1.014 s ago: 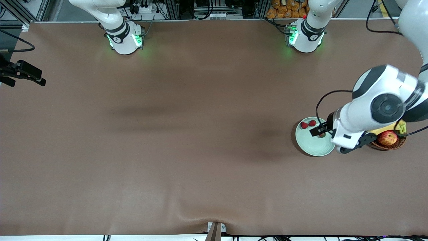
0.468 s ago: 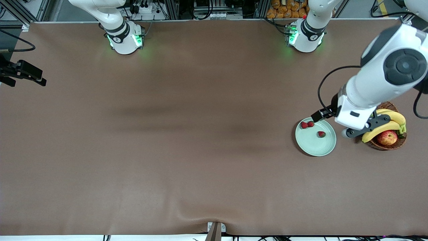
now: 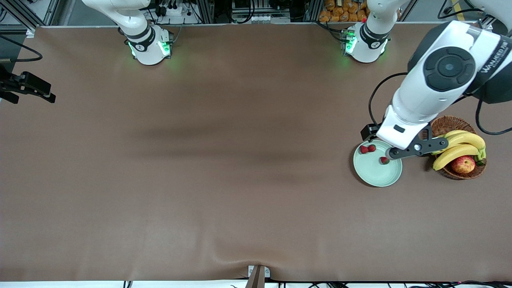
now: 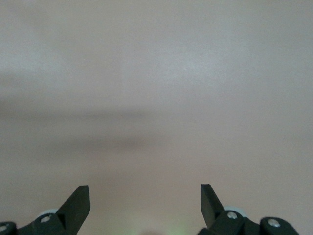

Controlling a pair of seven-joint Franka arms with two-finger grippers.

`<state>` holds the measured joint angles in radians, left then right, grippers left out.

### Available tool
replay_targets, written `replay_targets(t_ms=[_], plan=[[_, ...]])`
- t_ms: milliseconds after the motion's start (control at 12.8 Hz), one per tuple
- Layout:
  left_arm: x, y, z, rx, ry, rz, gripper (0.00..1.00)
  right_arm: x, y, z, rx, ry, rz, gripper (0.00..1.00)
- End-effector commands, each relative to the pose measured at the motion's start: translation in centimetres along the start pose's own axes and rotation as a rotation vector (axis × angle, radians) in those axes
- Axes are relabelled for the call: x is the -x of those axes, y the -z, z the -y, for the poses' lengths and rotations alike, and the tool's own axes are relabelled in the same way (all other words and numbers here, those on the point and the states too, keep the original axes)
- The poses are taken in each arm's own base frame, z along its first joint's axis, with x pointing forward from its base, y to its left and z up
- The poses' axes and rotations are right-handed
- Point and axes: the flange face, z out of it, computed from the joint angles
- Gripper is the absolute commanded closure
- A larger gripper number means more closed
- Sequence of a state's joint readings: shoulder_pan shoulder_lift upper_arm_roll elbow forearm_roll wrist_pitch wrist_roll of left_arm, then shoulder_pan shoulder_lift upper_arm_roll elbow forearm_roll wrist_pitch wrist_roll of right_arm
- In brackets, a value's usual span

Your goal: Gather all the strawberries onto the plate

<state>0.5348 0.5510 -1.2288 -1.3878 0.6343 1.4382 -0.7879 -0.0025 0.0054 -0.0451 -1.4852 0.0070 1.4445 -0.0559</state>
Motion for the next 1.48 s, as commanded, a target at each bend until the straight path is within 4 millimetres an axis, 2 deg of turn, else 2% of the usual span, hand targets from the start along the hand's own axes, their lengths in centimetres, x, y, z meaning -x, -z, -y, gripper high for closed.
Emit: replay_targets(t_ms=[0, 234, 546, 780, 1014, 1248, 1326, 1405], plan=[[0.4, 2.6, 0.3, -0.018, -0.027, -0.019, 0.00, 0.0, 0.5, 0.2, 0.009, -0.008, -0.004, 0.00], [0.5, 4.3, 2.6, 0.024, -0.042, -0.003, 0.00, 0.0, 0.5, 0.3, 0.008, -0.008, -0.006, 0.00], [0.8, 7.2, 8.3, 0.174, 0.018, 0.028, 0.00, -0.1, 0.3, 0.3, 0.006, -0.007, -0.003, 0.00], [2.4, 8.3, 10.8, 0.159, 0.056, 0.024, 0.00, -0.1, 0.4, 0.3, 0.003, -0.007, -0.006, 0.00], [3.7, 8.2, 13.1, 0.148, 0.062, 0.036, 0.00, -0.1, 0.3, 0.4, -0.001, -0.006, -0.005, 0.00], [4.7, 6.7, 17.9, 0.174, 0.034, 0.070, 0.00, -0.1, 0.3, 0.4, -0.001, -0.006, -0.005, 0.00], [4.8, 6.1, 18.8, 0.174, 0.034, 0.081, 0.00, -0.1, 0.3, 0.4, -0.001, -0.006, -0.005, 0.00], [5.3, 6.7, 19.5, 0.178, 0.041, 0.070, 0.00, -0.1, 0.3, 0.4, -0.001, -0.006, -0.003, 0.00]])
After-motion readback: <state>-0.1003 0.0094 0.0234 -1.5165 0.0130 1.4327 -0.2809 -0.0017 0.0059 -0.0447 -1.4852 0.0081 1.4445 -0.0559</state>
